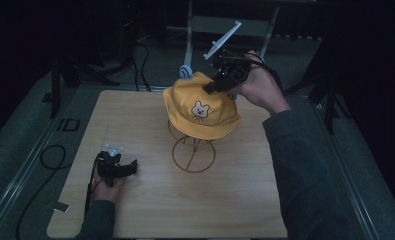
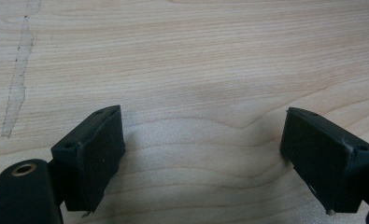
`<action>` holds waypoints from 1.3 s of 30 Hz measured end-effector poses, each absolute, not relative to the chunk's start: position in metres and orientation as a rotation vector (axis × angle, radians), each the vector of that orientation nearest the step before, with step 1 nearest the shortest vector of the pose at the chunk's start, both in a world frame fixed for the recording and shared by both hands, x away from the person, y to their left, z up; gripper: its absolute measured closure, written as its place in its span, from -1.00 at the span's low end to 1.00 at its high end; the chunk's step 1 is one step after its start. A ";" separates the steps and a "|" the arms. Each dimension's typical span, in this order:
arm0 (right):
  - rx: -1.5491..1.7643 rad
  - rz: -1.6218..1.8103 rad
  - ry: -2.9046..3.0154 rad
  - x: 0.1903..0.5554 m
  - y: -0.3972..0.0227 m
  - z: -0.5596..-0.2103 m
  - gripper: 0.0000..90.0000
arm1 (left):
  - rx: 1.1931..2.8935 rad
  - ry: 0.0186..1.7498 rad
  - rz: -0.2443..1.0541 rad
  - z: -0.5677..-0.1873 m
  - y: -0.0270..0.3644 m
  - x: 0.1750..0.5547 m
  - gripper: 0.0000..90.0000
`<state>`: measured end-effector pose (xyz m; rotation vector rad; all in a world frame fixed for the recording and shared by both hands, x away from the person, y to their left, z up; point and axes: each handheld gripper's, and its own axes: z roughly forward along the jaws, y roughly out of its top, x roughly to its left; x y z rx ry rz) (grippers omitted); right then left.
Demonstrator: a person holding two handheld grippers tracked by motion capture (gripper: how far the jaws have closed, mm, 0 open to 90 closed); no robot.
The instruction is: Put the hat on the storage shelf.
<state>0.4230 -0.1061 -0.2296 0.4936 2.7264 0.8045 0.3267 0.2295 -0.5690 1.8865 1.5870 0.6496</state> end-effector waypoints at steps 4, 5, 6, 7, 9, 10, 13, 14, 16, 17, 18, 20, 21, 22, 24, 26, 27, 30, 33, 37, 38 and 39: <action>0.482 0.749 2.753 0.426 -0.092 -0.235 0.71 | 1.884 1.588 0.649 -0.569 0.229 0.327 -0.70; 0.482 0.749 2.753 0.426 -0.092 -0.235 0.71 | 1.884 1.588 0.649 -0.569 0.229 0.327 -0.70; 0.472 0.727 2.766 0.426 -0.088 -0.237 0.71 | 1.884 1.588 0.649 -0.569 0.229 0.327 -0.70; 0.472 0.727 2.766 0.426 -0.088 -0.237 0.72 | 1.883 1.588 0.649 -0.569 0.229 0.327 -0.70; 0.464 0.684 2.784 0.428 -0.078 -0.242 0.71 | 1.885 1.588 0.649 -0.569 0.229 0.327 -0.70; 0.465 0.679 2.791 0.428 -0.075 -0.244 0.71 | 1.885 1.588 0.649 -0.569 0.229 0.327 -0.70; 0.474 0.660 2.798 0.432 -0.071 -0.249 0.65 | 1.881 1.589 0.649 -0.569 0.229 0.327 -0.70; 0.481 0.662 2.794 0.433 -0.070 -0.251 0.57 | 1.882 1.588 0.650 -0.569 0.229 0.327 -0.70; 0.492 0.687 2.778 0.433 -0.068 -0.253 0.39 | 1.881 1.589 0.649 -0.569 0.229 0.327 -0.70; 0.490 0.702 2.774 0.432 -0.067 -0.253 0.30 | 1.881 1.590 0.650 -0.569 0.229 0.327 -0.70; 0.483 0.712 2.776 0.432 -0.066 -0.253 0.24 | 1.881 1.589 0.650 -0.569 0.229 0.327 -0.70; 0.472 0.716 2.771 0.430 -0.065 -0.253 0.17 | 1.884 1.588 0.649 -0.569 0.229 0.327 -0.70; 0.467 0.716 2.771 0.429 -0.064 -0.254 0.15 | 1.884 1.588 0.649 -0.569 0.229 0.327 -0.70; 0.460 0.711 2.769 0.429 -0.064 -0.254 0.14 | 1.884 1.587 0.649 -0.569 0.229 0.327 -0.70; 0.458 0.710 2.759 0.428 -0.064 -0.255 0.15 | 1.884 1.588 0.649 -0.569 0.229 0.327 -0.70; 0.462 0.736 2.758 0.427 -0.067 -0.254 0.19 | 1.883 1.588 0.649 -0.569 0.229 0.327 -0.70; 0.462 0.748 2.759 0.427 -0.068 -0.254 0.19 | 1.882 1.588 0.650 -0.569 0.229 0.327 -0.70; 0.473 0.765 2.752 0.427 -0.073 -0.253 0.17 | 1.881 1.589 0.650 -0.569 0.229 0.327 -0.70; 0.492 0.795 2.746 0.427 -0.080 -0.252 0.13 | 1.881 1.589 0.649 -0.569 0.229 0.327 -0.70; 0.520 0.823 2.738 0.426 -0.090 -0.250 0.05 | 1.883 1.587 0.650 -0.569 0.229 0.327 -0.70; 0.522 0.828 2.736 0.425 -0.093 -0.250 0.03 | 1.883 1.588 0.650 -0.569 0.229 0.327 -0.70; 0.529 0.831 2.733 0.424 -0.095 -0.249 0.02 | 1.884 1.587 0.649 -0.569 0.229 0.327 -0.70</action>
